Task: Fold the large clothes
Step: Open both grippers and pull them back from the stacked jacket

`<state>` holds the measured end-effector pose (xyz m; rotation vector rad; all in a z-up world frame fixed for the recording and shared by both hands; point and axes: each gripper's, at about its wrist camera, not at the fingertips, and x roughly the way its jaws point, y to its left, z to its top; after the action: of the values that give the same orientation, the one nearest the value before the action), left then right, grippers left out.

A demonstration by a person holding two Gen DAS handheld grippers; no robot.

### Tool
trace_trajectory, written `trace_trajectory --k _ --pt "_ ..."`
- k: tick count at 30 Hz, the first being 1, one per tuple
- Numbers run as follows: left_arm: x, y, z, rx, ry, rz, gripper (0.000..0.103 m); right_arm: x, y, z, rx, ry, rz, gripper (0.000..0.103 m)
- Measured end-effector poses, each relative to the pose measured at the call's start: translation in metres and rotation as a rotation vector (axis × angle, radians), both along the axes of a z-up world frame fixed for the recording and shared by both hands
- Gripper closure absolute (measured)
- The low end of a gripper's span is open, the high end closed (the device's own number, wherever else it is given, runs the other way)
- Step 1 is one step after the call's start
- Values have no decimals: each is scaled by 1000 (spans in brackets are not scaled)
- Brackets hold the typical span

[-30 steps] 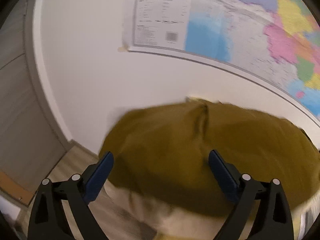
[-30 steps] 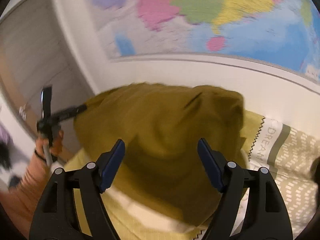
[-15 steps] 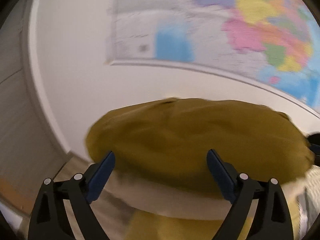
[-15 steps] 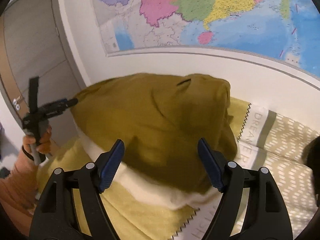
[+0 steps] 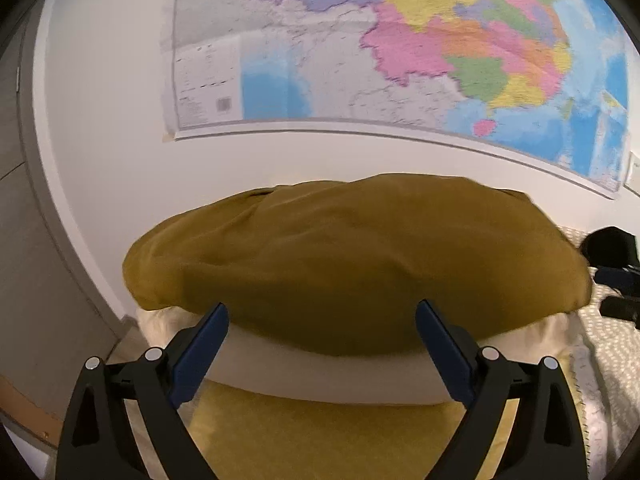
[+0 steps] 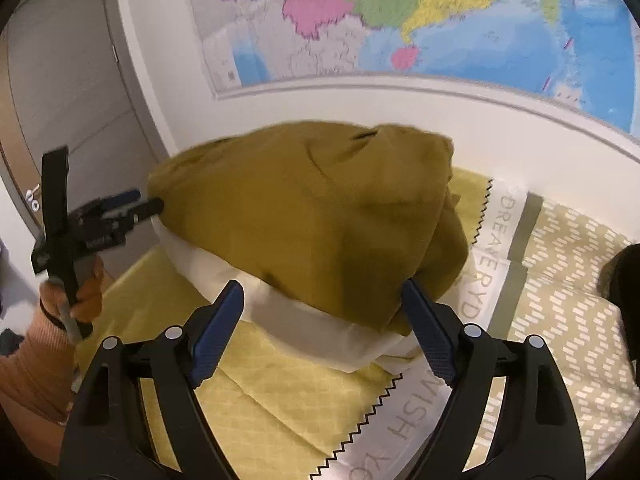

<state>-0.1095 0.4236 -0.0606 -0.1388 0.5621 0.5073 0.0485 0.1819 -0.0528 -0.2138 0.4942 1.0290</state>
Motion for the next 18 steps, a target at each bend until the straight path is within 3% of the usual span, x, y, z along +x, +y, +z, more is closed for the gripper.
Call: trace_trajectory --k 5,8,11,13,18 --pt "18 -22 1 -9 -20 -59 11 8 5 8 29 3 -29 36" --pt "37 -33 -8 -15 11 -93 10 24 13 3 21 34 -35 39" --pt "50 -36 -23 0 58 -74 10 38 22 -16 -40 70 -48 38" --pt "49 -41 -24 24 62 -72 9 43 17 -24 -19 118 -52 35" --pt "42 -44 -24 24 67 -77 9 37 8 -23 2 108 -60 34"
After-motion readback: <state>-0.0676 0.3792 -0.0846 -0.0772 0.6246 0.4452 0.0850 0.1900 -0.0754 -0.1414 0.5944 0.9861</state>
